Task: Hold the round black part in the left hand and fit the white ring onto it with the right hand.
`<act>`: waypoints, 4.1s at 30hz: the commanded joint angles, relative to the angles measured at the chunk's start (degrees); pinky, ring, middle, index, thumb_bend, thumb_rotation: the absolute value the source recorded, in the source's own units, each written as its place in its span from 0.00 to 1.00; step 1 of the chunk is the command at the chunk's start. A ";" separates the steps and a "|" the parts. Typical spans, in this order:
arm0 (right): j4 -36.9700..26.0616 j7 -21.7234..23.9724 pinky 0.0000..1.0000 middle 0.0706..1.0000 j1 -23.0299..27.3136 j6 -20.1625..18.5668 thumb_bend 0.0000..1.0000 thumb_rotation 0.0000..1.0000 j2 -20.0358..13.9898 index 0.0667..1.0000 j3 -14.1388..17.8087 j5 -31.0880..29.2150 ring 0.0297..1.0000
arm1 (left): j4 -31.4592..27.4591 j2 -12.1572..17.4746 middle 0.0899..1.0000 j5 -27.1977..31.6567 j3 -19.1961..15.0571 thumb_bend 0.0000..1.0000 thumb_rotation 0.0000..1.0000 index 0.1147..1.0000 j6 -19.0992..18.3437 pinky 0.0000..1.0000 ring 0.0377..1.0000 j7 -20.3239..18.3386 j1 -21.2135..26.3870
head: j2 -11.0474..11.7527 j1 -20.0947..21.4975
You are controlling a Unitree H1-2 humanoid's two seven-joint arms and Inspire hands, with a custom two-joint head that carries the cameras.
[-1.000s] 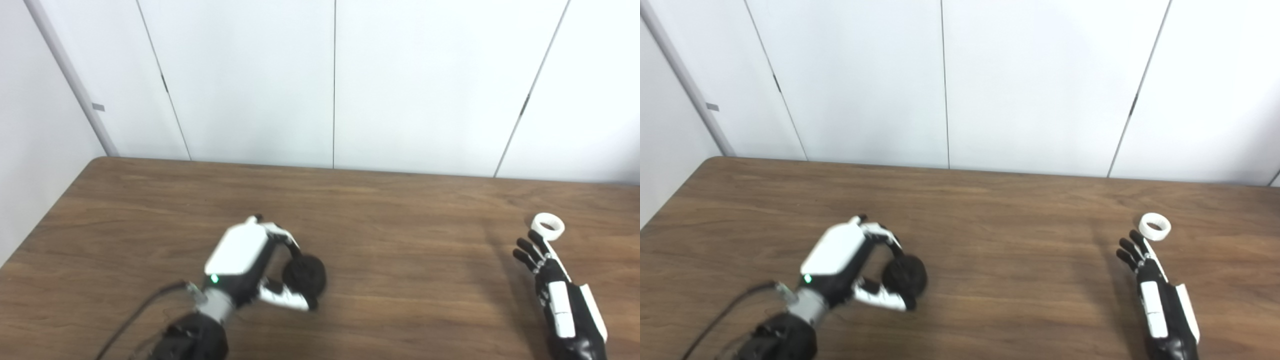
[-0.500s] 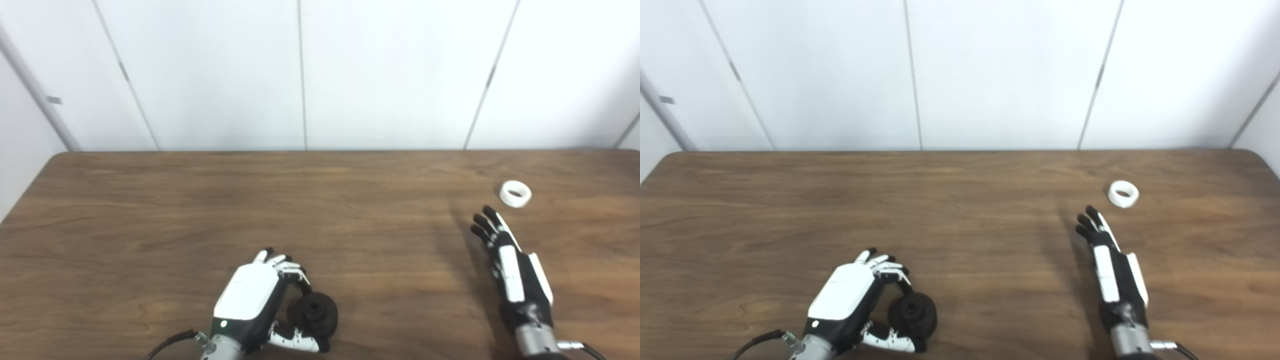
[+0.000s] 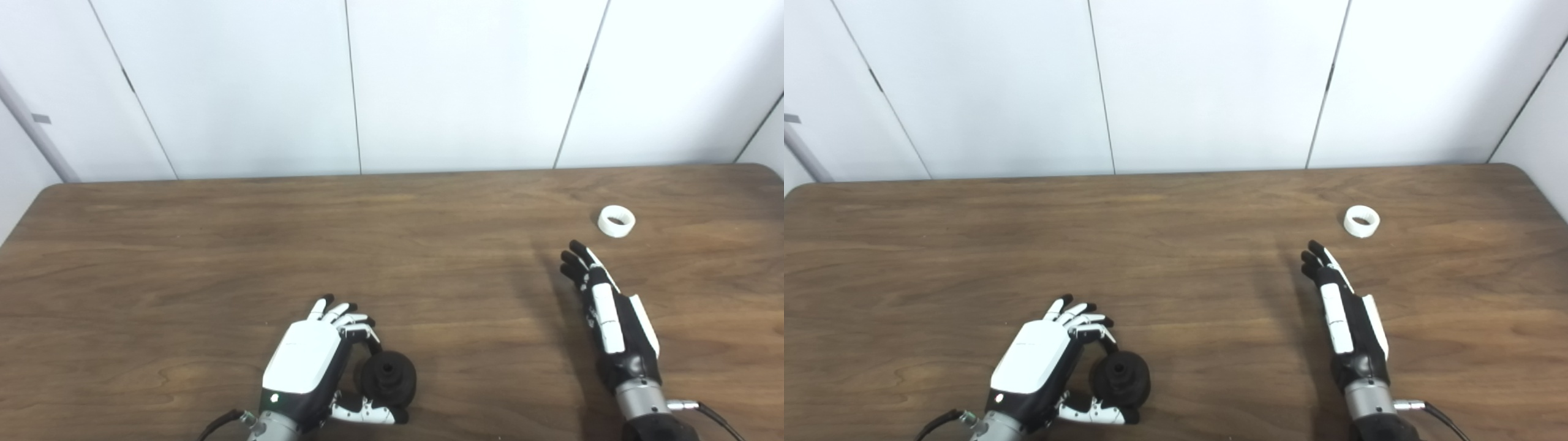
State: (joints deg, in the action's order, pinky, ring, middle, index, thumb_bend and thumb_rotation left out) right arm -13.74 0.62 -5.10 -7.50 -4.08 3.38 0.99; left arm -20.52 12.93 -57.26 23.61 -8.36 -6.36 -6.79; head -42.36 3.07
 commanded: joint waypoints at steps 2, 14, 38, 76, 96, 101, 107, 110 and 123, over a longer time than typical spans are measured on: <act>-3.84 -0.07 1.00 0.90 0.78 -1.21 0.48 1.00 -0.75 0.91 -0.18 1.17 0.92 | 1.52 0.36 0.77 -1.56 0.20 0.52 0.05 0.42 -0.19 1.00 0.89 -1.45 -1.15 | -0.13 0.45; -10.18 -2.81 0.76 0.85 5.63 -7.48 0.55 0.51 -6.91 0.82 -0.25 21.82 0.83 | 2.01 1.10 0.76 -0.95 -0.81 0.52 0.05 0.42 1.04 1.00 0.88 -0.59 -1.54 | -0.45 7.90; 6.22 2.04 1.00 0.89 24.58 -15.23 0.73 0.33 -23.17 0.76 -3.02 39.10 0.93 | 4.20 2.56 0.74 2.41 -4.30 0.52 0.05 0.41 5.02 1.00 0.85 0.76 -2.36 | 0.74 14.93; 31.43 13.05 0.99 0.90 38.88 -19.40 0.76 0.27 -25.90 0.71 -10.89 43.40 0.96 | 3.57 2.12 0.74 2.34 -5.79 0.52 0.05 0.41 4.98 1.00 0.85 -0.18 -2.86 | 0.84 14.97; 31.09 12.57 0.99 0.88 38.64 -19.36 0.62 0.20 -25.81 0.54 -10.28 42.87 0.97 | 3.18 2.11 0.74 2.05 -5.75 0.52 0.05 0.41 4.87 1.00 0.85 -0.73 -2.52 | 0.73 14.97; 31.20 10.68 0.91 0.80 38.11 -19.24 0.52 0.13 -25.68 0.45 -9.81 41.38 0.90 | 2.92 1.87 0.74 1.90 -5.70 0.52 0.05 0.41 4.74 1.00 0.85 -0.82 -2.57 | 0.70 14.98; 31.05 10.51 0.89 0.79 37.71 -19.11 0.52 0.13 -26.45 0.45 -10.80 40.72 0.90 | 2.96 1.62 0.74 1.95 -5.72 0.52 0.05 0.41 4.82 1.00 0.86 -0.70 -2.70 | 0.72 14.80; 30.87 10.42 0.91 0.80 37.31 -19.03 0.52 0.13 -26.67 0.45 -10.78 40.37 0.91 | 2.90 1.62 0.74 1.76 -5.71 0.52 0.05 0.41 4.80 1.00 0.86 -0.74 -2.68 | 0.71 14.79; 23.08 13.38 0.93 0.83 35.58 -16.20 0.52 0.13 -29.09 0.45 -14.11 39.84 0.96 | 3.30 1.30 0.74 1.31 -5.50 0.52 0.05 0.41 5.17 1.00 0.85 0.17 -2.68 | 0.46 13.84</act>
State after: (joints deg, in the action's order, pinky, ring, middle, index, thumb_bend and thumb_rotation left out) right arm 12.00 14.09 28.39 -25.47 -31.21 -10.65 40.56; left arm -18.14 13.38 -53.94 18.44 -1.53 -5.02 -8.49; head -41.84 17.14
